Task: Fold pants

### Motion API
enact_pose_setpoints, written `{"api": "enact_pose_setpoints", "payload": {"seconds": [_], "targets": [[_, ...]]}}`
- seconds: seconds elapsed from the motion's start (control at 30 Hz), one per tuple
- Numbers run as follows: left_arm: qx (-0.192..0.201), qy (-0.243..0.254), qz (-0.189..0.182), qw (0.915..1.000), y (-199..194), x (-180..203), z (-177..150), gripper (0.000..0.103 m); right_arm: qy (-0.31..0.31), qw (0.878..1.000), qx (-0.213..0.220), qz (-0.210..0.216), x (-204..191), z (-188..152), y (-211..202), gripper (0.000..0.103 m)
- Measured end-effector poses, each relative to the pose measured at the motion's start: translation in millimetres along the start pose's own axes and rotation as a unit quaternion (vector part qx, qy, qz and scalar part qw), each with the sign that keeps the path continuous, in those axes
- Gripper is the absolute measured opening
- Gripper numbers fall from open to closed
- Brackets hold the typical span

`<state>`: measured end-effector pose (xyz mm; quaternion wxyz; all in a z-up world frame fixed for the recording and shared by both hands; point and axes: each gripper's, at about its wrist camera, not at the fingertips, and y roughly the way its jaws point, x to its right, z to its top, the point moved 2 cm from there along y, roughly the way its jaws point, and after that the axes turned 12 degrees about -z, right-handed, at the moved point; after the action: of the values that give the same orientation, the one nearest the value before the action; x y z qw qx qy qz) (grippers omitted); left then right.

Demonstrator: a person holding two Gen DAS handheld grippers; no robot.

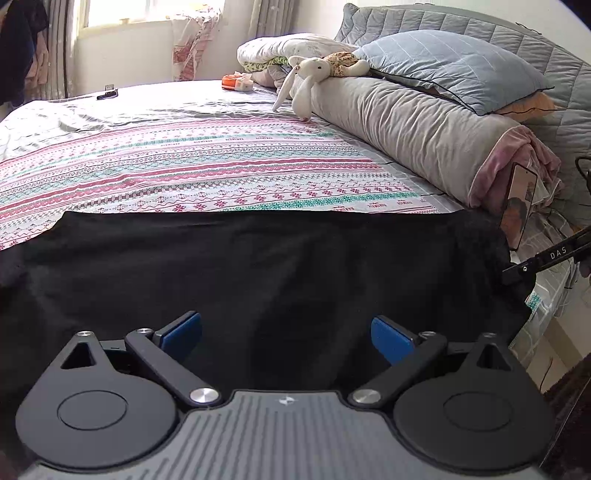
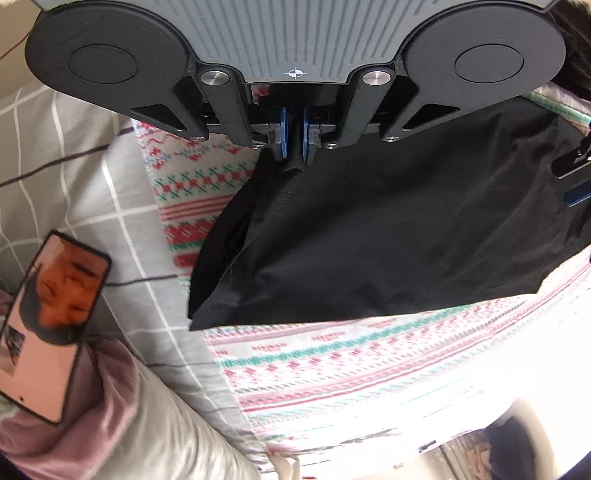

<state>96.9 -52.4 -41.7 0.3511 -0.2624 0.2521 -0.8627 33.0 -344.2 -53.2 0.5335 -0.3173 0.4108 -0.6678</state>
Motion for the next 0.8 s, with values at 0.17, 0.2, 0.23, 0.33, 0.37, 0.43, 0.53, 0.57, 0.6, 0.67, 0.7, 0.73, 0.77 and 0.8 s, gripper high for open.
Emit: {"api": "enact_pose_setpoints", "payload": {"seconds": [0.17,0.2,0.23,0.33,0.37,0.43,0.53,0.57,0.6,0.67,0.7,0.73,0.77,0.8], "targets": [[-0.004,-0.051,-0.025,0.9983,-1,-19,5,0.103,-0.036,0.998,0.034,0.043,-56,19,-15,0.008],[-0.011,-0.067,-0.038,0.997,1,-24,6,0.103,-0.044,0.997,0.039,0.053,-69,22,-16,0.008],[-0.02,-0.083,-0.048,0.9952,3,-29,8,0.103,-0.052,0.996,0.043,0.064,-83,24,-17,0.008],[-0.041,-0.15,-0.079,0.9846,9,-48,9,0.103,-0.081,0.991,0.045,0.095,-125,25,-10,0.008],[-0.046,-0.17,-0.085,0.9806,11,-54,8,0.103,-0.09,0.99,0.044,0.104,-138,24,-7,0.008],[-0.051,-0.206,-0.092,0.9728,14,-65,7,0.103,-0.112,0.986,0.044,0.113,-163,18,1,0.008],[-0.05,-0.228,-0.091,0.9681,15,-75,5,0.103,-0.13,0.982,0.043,0.134,-189,2,15,0.011],[-0.047,-0.233,-0.09,0.9671,14,-76,5,0.103,-0.132,0.981,0.047,0.137,-197,-6,20,0.014],[-0.043,-0.237,-0.09,0.9663,13,-78,4,0.103,-0.131,0.981,0.054,0.132,-202,-15,22,0.017],[-0.036,-0.246,-0.093,0.9641,11,-81,3,0.103,-0.125,0.983,0.059,0.119,-206,-29,28,0.024],[-0.034,-0.252,-0.097,0.9624,11,-82,2,0.103,-0.125,0.984,0.058,0.11,-209,-35,28,0.031],[-0.032,-0.258,-0.104,0.9599,11,-85,1,0.103,-0.134,0.984,0.062,0.103,-212,-39,26,0.039],[-0.031,-0.265,-0.112,0.9571,10,-87,0,0.103,-0.151,0.981,0.074,0.094,-213,-44,19,0.044],[-0.029,-0.271,-0.119,0.9547,10,-88,0,0.103,-0.163,0.979,0.091,0.086,-216,-47,13,0.055]]}}
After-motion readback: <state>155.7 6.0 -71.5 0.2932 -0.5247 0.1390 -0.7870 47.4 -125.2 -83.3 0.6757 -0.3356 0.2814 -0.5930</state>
